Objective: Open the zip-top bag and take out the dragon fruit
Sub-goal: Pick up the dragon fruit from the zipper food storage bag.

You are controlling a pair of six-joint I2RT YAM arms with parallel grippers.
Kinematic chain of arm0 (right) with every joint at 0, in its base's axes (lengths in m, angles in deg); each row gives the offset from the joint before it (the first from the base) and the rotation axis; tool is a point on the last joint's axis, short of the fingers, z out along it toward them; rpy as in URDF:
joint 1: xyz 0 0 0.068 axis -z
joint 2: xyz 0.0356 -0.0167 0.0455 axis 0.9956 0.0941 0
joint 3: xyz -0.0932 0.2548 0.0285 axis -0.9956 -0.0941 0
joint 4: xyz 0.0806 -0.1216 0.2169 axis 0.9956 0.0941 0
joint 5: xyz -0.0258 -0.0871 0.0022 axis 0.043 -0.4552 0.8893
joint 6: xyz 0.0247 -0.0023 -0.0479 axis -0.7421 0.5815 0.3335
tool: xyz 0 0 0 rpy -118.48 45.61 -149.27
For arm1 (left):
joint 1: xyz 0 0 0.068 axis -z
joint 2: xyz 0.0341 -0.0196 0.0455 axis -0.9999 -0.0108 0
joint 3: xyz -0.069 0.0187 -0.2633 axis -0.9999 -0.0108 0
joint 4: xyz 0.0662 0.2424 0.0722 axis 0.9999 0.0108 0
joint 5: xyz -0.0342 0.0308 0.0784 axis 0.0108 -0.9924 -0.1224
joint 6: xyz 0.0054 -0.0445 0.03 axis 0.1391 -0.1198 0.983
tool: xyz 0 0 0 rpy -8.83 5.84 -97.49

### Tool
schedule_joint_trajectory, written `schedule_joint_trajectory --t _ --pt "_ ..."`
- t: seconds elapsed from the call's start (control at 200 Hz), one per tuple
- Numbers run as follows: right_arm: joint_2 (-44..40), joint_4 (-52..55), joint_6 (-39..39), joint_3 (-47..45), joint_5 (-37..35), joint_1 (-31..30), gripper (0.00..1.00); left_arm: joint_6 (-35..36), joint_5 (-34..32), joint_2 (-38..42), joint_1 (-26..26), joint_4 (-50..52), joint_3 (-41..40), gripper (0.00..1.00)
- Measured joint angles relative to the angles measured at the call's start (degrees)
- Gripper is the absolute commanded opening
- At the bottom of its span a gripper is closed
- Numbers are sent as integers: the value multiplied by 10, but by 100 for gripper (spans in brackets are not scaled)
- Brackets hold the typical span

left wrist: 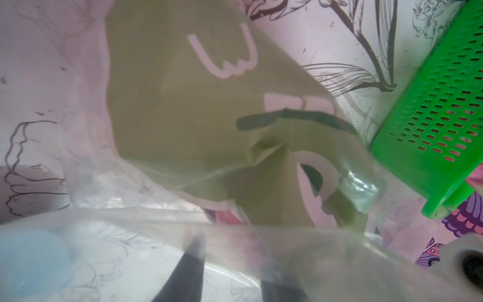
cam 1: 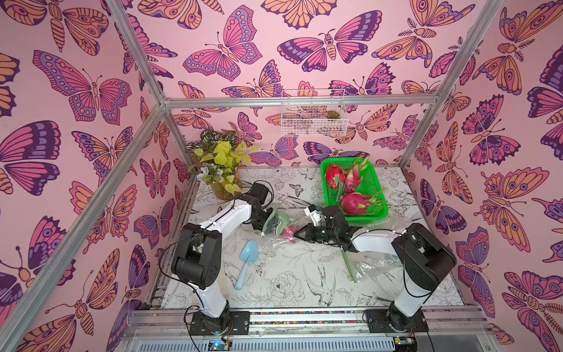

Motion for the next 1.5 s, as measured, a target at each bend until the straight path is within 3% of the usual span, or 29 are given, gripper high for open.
schedule_joint_trajectory --t 0.446,0.551,0.626,0.691,0.811,1.067,1.502 --pt "-1 -30 -4 -1 24 -14 0 -11 -59 -40 0 -25 14 52" --pt "0 -36 -5 -1 40 -21 11 -20 -57 -33 0 -60 8 52" --pt "0 -35 0 0 53 -22 27 -26 -52 -17 -1 -89 -5 52" --pt "-6 -16 15 2 60 -21 35 -27 -40 -6 -5 -106 -12 51" --pt "-45 71 55 17 61 -6 42 -23 -13 -4 -10 -131 -13 48" --pt "-114 190 108 59 49 93 48 29 43 -5 -12 -150 -16 46" --pt "60 205 48 182 43 104 55 131 107 -26 -15 -149 -6 46"
